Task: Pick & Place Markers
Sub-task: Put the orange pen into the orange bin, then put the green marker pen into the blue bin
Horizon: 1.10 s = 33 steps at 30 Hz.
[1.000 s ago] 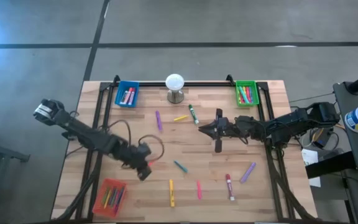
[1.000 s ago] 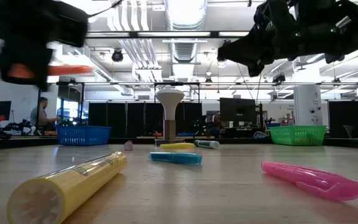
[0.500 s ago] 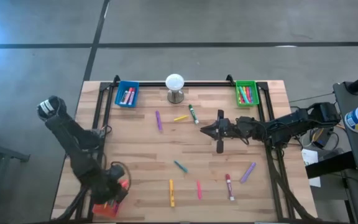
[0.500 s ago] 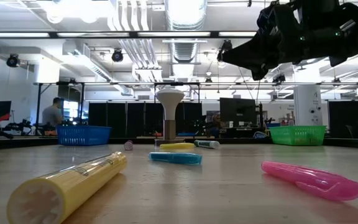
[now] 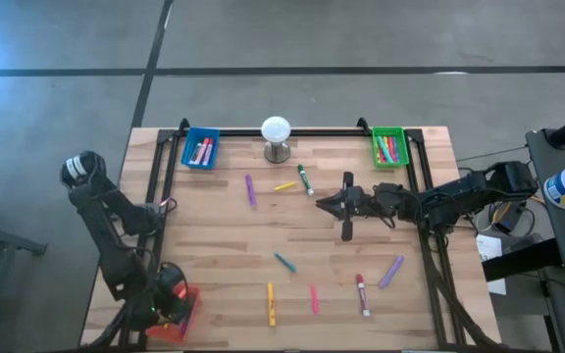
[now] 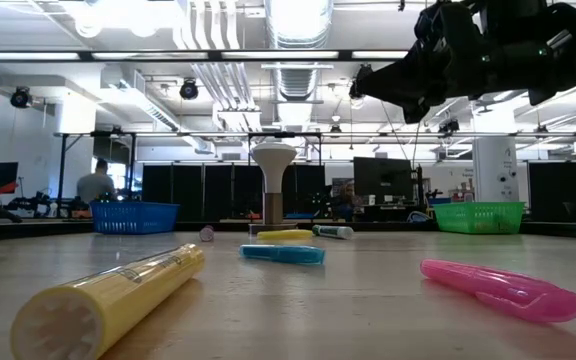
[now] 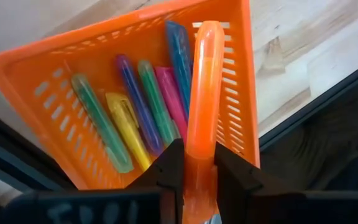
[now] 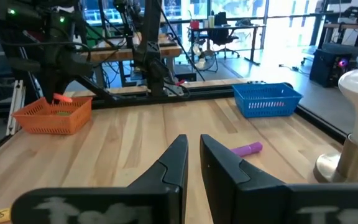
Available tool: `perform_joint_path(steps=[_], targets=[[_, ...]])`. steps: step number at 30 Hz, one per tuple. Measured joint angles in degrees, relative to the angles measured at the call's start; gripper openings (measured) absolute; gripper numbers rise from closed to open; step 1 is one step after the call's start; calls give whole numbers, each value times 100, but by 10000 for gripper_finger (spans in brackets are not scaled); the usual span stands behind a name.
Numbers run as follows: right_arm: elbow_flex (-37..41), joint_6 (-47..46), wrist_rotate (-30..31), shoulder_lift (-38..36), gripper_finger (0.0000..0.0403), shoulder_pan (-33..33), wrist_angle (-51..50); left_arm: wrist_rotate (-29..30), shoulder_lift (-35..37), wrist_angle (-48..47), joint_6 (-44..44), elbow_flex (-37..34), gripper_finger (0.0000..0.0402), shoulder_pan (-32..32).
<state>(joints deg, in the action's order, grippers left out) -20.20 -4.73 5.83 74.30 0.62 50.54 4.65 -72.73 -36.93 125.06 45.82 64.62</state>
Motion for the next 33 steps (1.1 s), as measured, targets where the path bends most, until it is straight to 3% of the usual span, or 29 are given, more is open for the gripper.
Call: perform_joint_path(steps=[7, 16, 18, 22, 25, 28, 30, 33], targets=[[-16, 39, 2, 0, 36, 0, -9, -221, 0, -43, 78, -11, 83, 0], [-16, -44, 2, 0, 36, 0, -51, -584, 39, -119, -362, 86, 72, -37], [-10, -66, 2, 2, 36, 0, -72, -335, 130, -130, -535, 188, 59, -134], [24, -64, 4, 2, 36, 0, -81, 867, 316, -129, -1095, 211, 25, -507], [55, -86, 5, 2, 34, 0, -84, 1446, 409, 43, -2105, 59, 4, -1020], [72, -88, 17, 2, 32, 0, -106, 1536, 453, 719, -3615, -297, 3, -1708], [74, -148, 17, 2, 31, 0, -103, 1536, 466, 1652, -4842, -656, 1, -2246], [74, -410, 17, 2, 31, 0, -107, 1330, 435, 3781, -6750, -1384, 1, -3111]])
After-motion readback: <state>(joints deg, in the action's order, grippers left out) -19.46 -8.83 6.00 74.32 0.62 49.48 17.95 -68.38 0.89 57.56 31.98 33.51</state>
